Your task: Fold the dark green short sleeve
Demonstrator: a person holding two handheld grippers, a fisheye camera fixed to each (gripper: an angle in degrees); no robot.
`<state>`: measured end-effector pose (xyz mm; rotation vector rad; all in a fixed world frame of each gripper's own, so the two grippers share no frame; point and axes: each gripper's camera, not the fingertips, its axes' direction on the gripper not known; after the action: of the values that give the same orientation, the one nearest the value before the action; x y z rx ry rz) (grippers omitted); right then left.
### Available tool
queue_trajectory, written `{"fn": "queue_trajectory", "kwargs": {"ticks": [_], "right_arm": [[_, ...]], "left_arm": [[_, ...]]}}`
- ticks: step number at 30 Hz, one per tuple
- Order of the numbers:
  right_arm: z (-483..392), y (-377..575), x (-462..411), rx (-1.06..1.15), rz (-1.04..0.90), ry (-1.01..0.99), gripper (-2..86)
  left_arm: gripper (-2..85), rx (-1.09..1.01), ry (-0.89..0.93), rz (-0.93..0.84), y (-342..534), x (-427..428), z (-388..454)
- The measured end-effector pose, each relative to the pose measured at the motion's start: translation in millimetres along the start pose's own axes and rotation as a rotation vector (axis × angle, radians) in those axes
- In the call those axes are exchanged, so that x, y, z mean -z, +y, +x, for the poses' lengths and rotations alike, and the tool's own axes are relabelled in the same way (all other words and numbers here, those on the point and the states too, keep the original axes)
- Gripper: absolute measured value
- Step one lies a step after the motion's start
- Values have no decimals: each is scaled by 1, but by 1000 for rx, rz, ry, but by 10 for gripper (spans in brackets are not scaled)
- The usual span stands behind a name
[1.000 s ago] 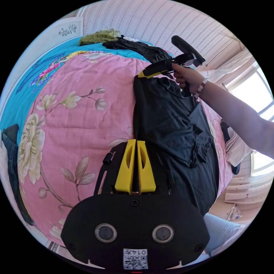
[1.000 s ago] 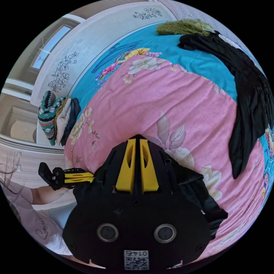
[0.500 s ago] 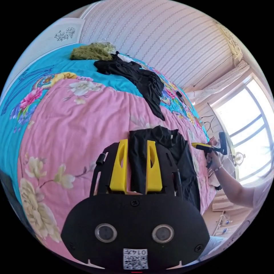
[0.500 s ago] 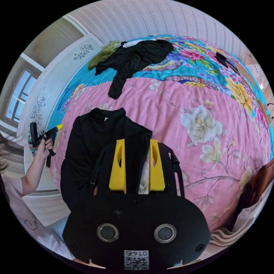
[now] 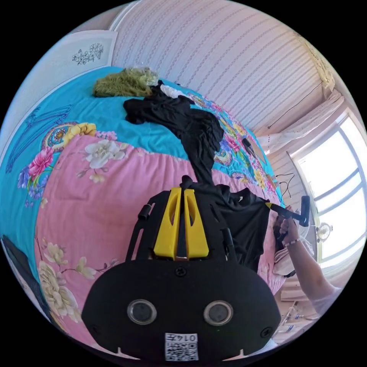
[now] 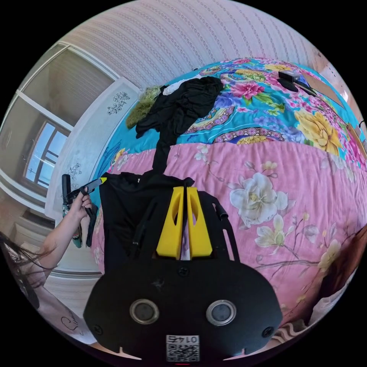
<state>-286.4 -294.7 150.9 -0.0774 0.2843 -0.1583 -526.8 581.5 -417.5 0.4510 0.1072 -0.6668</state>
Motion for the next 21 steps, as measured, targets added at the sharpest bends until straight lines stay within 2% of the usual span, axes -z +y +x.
{"fn": "queue_trajectory", "kwargs": {"ticks": [2, 7, 14, 17, 21], "right_arm": [[3, 7, 6, 23, -14, -10, 6], [0, 75, 24, 143, 2, -68, 6], [-12, 251, 48, 254, -16, -222, 6], [-14, 332, 53, 224, -36, -204, 6], [-7, 424, 53, 12, -55, -254, 6]], "left_arm": [[-10, -40, -23, -15, 5, 6, 6], [-10, -135, 117, -21, 77, 37, 5], [-10, -180, 216, -54, 216, 97, -7], [-10, -116, 271, -104, 277, 109, -17], [-10, 33, 232, -101, 352, 125, -29]]}}
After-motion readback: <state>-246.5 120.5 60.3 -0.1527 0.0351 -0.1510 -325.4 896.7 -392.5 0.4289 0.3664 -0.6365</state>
